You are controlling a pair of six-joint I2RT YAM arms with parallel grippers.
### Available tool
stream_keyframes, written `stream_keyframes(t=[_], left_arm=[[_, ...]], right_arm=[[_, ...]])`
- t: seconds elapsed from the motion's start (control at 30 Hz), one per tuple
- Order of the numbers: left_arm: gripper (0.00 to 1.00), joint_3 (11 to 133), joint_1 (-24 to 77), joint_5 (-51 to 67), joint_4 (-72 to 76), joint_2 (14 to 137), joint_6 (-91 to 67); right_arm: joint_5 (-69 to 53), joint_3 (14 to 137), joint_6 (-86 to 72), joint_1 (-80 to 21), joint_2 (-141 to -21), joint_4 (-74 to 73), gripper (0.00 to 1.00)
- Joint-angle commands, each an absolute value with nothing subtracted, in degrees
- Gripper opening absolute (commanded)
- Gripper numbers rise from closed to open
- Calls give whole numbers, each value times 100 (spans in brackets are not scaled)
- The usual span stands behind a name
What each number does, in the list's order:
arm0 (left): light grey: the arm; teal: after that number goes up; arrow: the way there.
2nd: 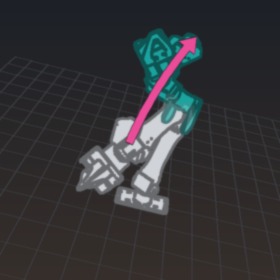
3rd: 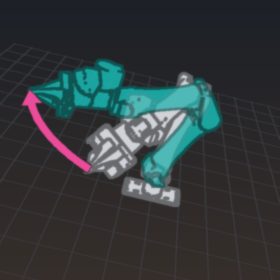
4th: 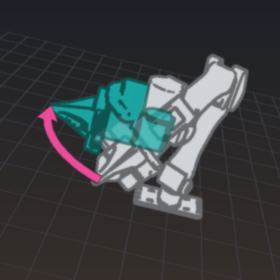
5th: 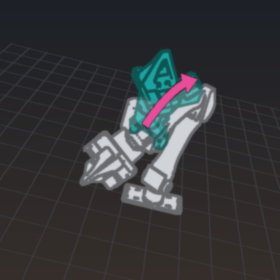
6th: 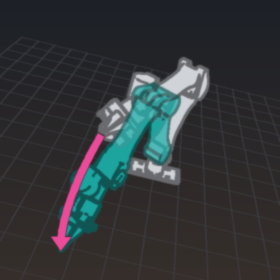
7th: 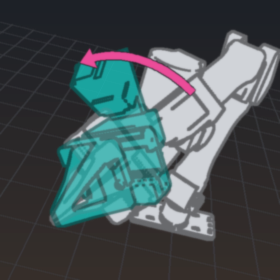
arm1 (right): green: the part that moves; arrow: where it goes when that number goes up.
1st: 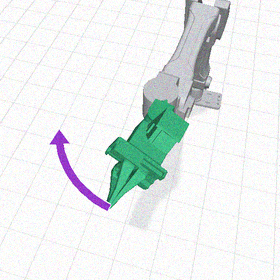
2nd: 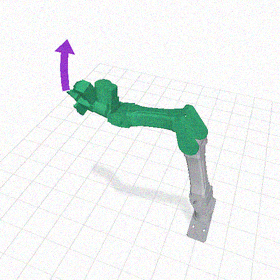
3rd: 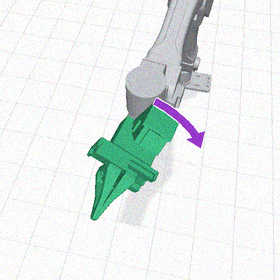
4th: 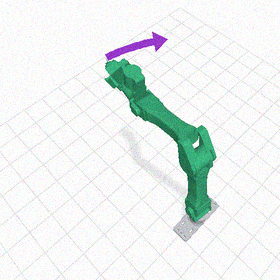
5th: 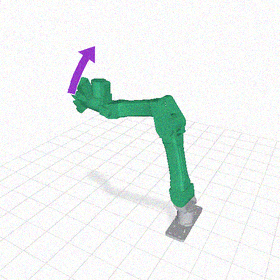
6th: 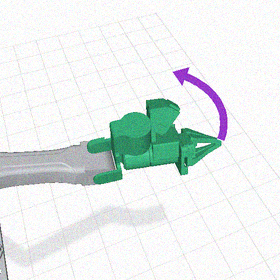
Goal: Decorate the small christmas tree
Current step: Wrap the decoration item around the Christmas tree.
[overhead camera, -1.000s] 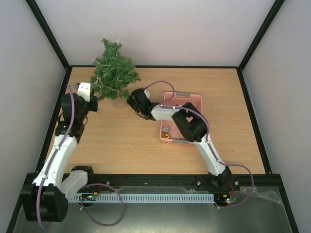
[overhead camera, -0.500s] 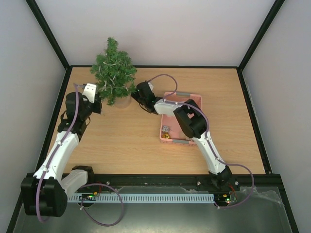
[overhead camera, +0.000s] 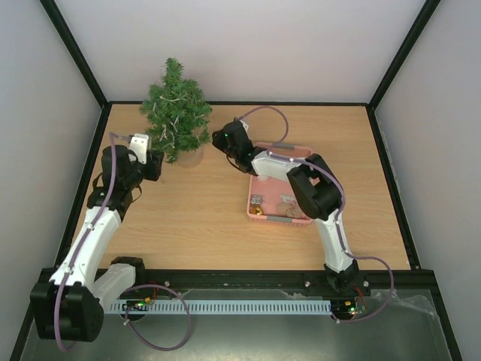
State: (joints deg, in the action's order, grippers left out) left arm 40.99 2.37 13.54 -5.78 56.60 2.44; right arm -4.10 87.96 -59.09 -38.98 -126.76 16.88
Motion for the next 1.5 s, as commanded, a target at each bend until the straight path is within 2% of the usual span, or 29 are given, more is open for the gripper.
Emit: stream_keyframes(t=[0.0, 0.13, 0.33, 0.47, 0.77, 0.9, 1.03, 1.23, 1.47], left_arm=[[49, 4338, 242, 636, -840, 5220, -856], [53, 4766, 15, 43, -1444, 5483, -2356], [51, 4951, -1054, 1449, -1834, 6173, -3836], [47, 4625, -1316, 1451, -1468, 6393, -4376], [45, 4782, -1260, 942, -868, 7946, -3699], [37, 4858, -1220, 964, -504, 8454, -3694], [36, 5123, -1200, 987, -359, 8960, -3623], [31, 5315, -1171, 1065, -308, 9497, -3576], [30, 5261, -1072, 986, -467, 9805, -3541]], right_arm=[[-195, 8443, -5522, -3919, -12057, 1750, 25], [-176, 8095, -5389, -3920, -11671, 1712, 25], [1, 7631, -5088, -3920, -11019, 1533, 25], [116, 7347, -4915, -3916, -10568, 1446, 25], [366, 6934, -4685, -3925, -9970, 1419, 25], [484, 6878, -4541, -3921, -9855, 1402, 25], [565, 6865, -4437, -3921, -9804, 1383, 25], [571, 6786, -4421, -3922, -9781, 1412, 25], [602, 6737, -4432, -3922, -9790, 1463, 25]])
